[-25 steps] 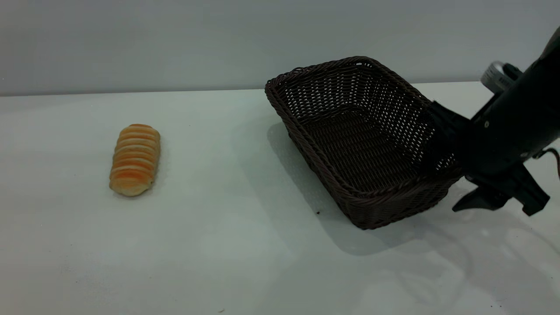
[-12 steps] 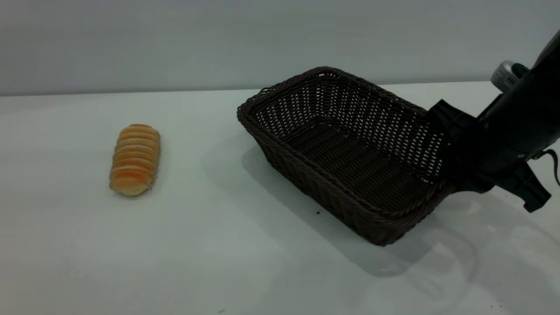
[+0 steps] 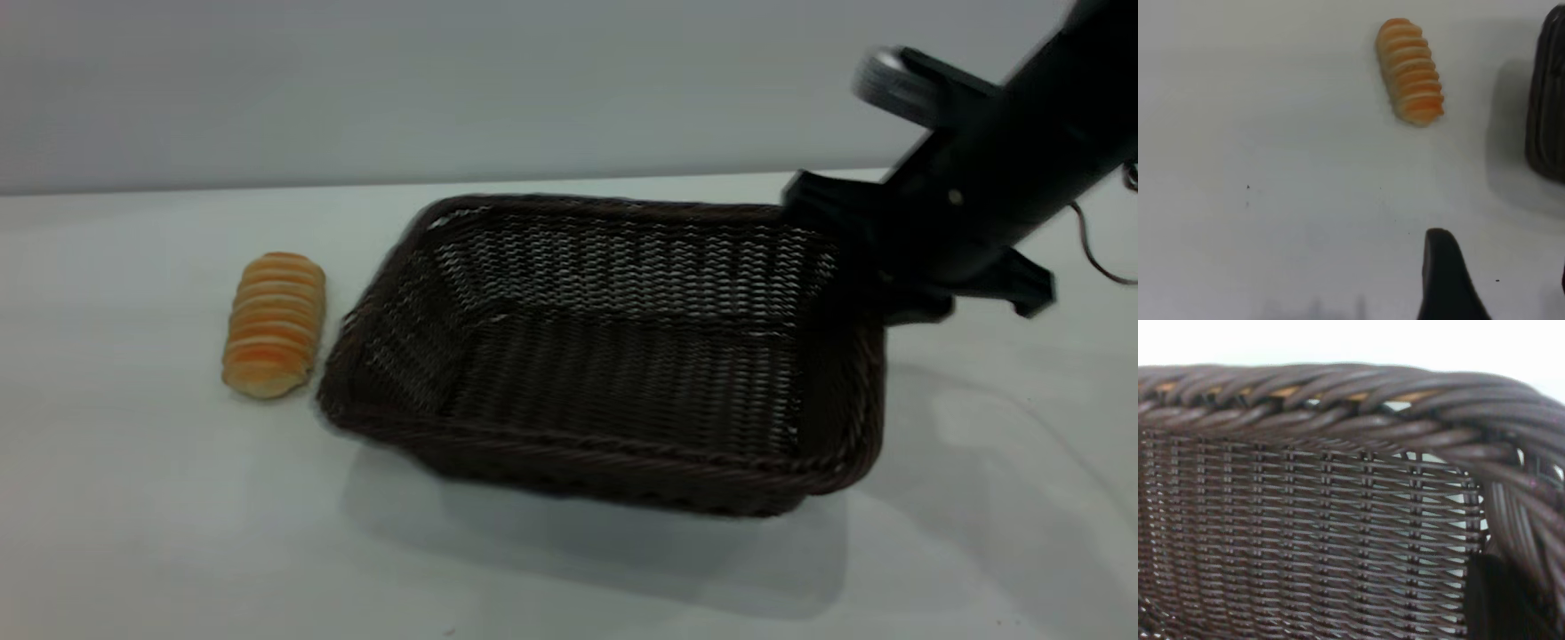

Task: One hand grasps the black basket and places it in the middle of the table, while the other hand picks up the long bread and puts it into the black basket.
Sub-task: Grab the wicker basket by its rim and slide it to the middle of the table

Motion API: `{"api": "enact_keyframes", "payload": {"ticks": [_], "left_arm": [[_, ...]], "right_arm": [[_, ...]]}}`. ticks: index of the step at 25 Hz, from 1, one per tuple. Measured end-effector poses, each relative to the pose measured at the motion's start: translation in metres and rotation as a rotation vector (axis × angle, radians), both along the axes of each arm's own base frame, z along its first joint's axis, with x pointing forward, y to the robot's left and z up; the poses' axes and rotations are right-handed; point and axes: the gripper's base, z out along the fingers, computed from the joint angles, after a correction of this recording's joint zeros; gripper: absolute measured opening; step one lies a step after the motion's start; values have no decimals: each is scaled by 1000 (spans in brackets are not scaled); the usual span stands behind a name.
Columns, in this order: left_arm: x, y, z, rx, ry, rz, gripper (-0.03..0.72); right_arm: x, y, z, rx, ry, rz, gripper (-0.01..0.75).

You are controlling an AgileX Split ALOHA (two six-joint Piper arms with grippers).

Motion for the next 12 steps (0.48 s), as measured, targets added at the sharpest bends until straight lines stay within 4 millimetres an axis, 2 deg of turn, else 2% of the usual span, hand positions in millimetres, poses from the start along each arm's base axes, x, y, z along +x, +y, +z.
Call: {"api": "enact_keyframes", "payload": {"ticks": [6,12], "left_arm": [[-1,0,-1,0,15,-1,447],[-2,0,-2,0,26,-2,447]], "right_arm": [[24,20,3,48,26,182,89],[32,23,-21,39,69,200,89]]}}
